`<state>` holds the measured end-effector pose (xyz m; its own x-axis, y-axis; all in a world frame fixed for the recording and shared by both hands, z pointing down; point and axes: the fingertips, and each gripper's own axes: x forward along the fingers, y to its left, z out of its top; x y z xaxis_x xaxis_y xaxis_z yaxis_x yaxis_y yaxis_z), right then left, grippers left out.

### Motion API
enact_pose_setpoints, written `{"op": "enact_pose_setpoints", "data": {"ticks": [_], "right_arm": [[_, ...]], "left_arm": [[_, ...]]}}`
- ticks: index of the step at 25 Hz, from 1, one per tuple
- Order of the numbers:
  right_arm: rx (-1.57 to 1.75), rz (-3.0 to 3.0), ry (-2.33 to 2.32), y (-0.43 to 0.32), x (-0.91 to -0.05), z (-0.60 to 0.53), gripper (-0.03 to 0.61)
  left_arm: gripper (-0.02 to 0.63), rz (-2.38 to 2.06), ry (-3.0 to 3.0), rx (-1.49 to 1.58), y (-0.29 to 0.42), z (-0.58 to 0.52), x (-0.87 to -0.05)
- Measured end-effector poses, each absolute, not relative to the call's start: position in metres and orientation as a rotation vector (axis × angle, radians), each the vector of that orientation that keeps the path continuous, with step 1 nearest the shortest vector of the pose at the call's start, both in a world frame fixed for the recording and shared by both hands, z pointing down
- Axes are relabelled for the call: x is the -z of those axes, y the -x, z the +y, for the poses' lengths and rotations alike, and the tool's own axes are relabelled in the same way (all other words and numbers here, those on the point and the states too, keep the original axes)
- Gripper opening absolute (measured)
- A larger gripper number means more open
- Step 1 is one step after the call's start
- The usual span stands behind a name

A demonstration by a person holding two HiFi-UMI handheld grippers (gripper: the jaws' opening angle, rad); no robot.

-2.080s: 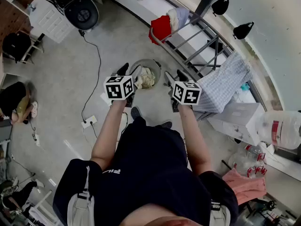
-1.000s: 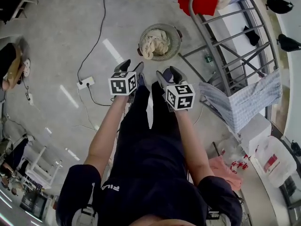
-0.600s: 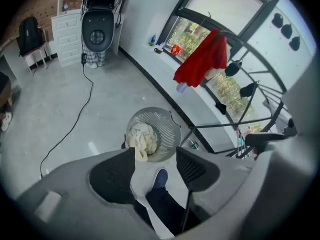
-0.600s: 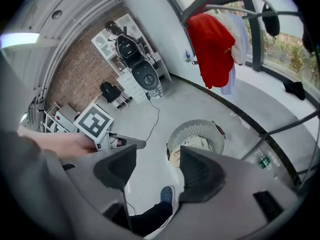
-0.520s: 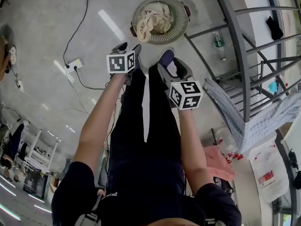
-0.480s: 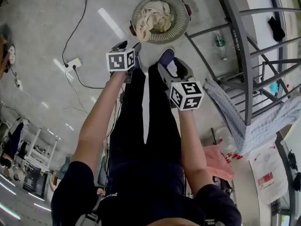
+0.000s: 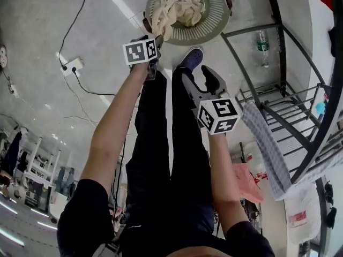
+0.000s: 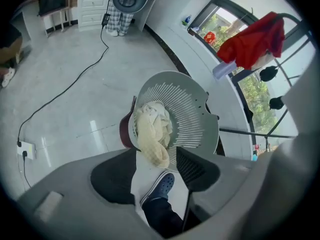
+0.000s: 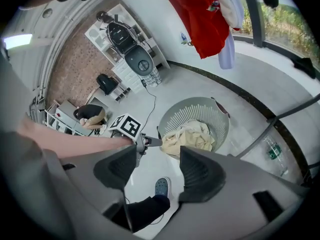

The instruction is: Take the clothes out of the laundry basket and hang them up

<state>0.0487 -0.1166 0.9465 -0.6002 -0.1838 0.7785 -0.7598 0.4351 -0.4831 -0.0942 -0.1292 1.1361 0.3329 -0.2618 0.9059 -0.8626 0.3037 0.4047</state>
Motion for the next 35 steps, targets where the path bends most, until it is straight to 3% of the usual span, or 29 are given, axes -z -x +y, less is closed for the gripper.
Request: {"op": "enact_pose_setpoints", "data": {"ticks": [8,11,16,18,35], "right_arm": [[-1.198,-2.032,-0.746,-0.045,-0.964,-0.098,0.27],[-1.227,-2.012,-0.769,-0.051,-0.967,-0.092,0.27],[-1.232,-1.986,-0.795,-0.062,-0.965,-0.092,0.27],[-1.232,-1.985,-0.814,-0.064,-0.962,-0.096,0.27],[-1.111,-2.093,-0.801,-0.038,-0.861,-0.134,0.268]], "left_arm": [[0.235,-1.166,-1.18,-0.553,0.087,-0.125,-1.179],[0.155,-1.18,-1.175,-0.592,0.089,-0.126,-1.182],[0.093,-1.187,-1.21,-0.592,0.095,-0.127,-1.17],[0.037,-1.196,-1.28,-0.642,0.097,-0.128,-1.158],[0.032,-1.241,-1.86,-0.885,0.104,-0.155,-0.934]]}}
